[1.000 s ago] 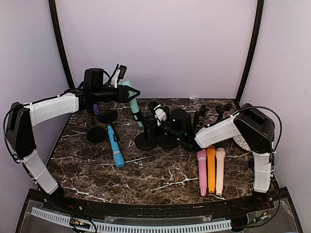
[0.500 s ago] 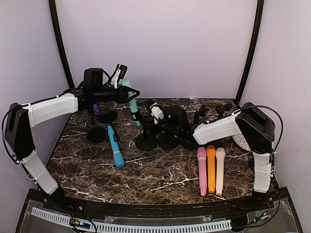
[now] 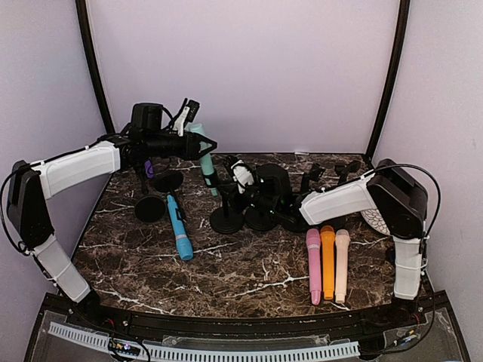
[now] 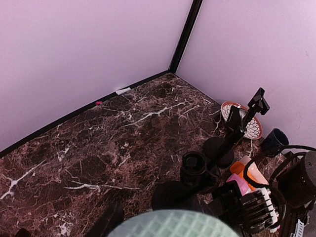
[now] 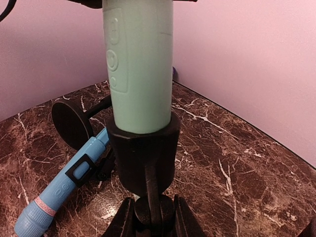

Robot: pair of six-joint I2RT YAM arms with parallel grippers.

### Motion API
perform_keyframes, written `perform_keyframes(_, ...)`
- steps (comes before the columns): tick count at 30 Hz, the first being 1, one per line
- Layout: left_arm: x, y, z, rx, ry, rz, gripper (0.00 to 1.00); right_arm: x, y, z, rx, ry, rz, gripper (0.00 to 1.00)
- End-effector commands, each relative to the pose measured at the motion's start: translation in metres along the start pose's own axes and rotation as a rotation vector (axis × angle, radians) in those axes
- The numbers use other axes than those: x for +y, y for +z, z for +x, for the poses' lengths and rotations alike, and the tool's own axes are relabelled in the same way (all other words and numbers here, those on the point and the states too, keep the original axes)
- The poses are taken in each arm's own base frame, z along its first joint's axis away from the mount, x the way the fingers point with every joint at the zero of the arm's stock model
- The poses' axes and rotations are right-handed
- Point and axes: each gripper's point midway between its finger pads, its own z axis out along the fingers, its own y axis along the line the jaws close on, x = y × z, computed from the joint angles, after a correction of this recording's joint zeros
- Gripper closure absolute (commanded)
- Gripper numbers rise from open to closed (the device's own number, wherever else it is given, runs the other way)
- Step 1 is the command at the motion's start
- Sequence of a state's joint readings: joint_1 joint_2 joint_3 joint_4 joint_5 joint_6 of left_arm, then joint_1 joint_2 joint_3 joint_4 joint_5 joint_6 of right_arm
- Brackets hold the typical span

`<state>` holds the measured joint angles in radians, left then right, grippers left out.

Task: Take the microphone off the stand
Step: Remove the microphone from the microphone stand.

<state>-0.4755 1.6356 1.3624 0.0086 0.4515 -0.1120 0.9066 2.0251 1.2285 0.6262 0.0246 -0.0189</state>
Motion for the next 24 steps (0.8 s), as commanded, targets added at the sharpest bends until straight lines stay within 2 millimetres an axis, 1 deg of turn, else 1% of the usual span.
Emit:
perform_keyframes(1,0.008,-0.023,-0.027,-0.05,-0.076,-0.024,1.0,-0.018,-0.007,0.011,0.063,-0.061,0.095,1.0)
perform_keyframes(4,0.018,-0.03,-0.031,-0.066,-0.105,-0.033,1.0,-0.018,-0.009,0.015,0.075,-0.083,0.106,1.0)
perform_keyframes(8,0.034,-0.038,-0.03,-0.075,-0.118,-0.063,1.0,-0.019,-0.009,0.021,0.095,-0.105,0.117,1.0)
perform_keyframes(13,0.038,-0.038,-0.022,-0.062,-0.106,-0.062,1.0,-0.019,-0.009,0.026,0.109,-0.102,0.117,1.0)
perform_keyframes(15,0.029,-0.037,-0.024,-0.078,-0.064,-0.006,1.0,-0.019,-0.009,0.026,0.112,-0.097,0.121,1.0)
perform_keyframes(16,0.02,-0.038,-0.025,-0.089,-0.037,0.042,1.0,-0.02,-0.009,0.026,0.114,-0.094,0.124,1.0)
perform_keyframes(17,0.015,-0.041,-0.03,-0.115,-0.012,0.065,1.0,-0.02,-0.009,0.027,0.116,-0.091,0.128,1.0)
perform_keyframes(18,0.009,-0.042,-0.026,-0.113,0.001,0.094,1.0,-0.021,-0.008,0.028,0.119,-0.087,0.131,1.0)
perform_keyframes(19,0.004,-0.047,-0.033,-0.143,0.029,0.11,1.0,-0.021,-0.007,0.029,0.124,-0.082,0.132,1.0)
perform_keyframes(20,-0.001,-0.047,-0.028,-0.141,0.044,0.126,1.0,-0.021,-0.007,0.028,0.124,-0.078,0.133,1.0)
perform_keyframes(21,-0.007,-0.052,-0.034,-0.164,0.07,0.134,1.0,-0.021,-0.006,0.029,0.129,-0.074,0.134,1.0)
perform_keyframes(22,-0.012,-0.051,-0.031,-0.164,0.096,0.14,1.0,-0.021,-0.006,0.029,0.131,-0.07,0.134,1.0)
perform_keyframes(23,-0.018,-0.054,-0.033,-0.173,0.12,0.144,1.0,-0.022,-0.006,0.029,0.132,-0.065,0.135,1.0)
perform_keyframes(24,-0.025,-0.052,-0.03,-0.17,0.153,0.142,1.0,-0.022,-0.006,0.029,0.132,-0.063,0.136,1.0)
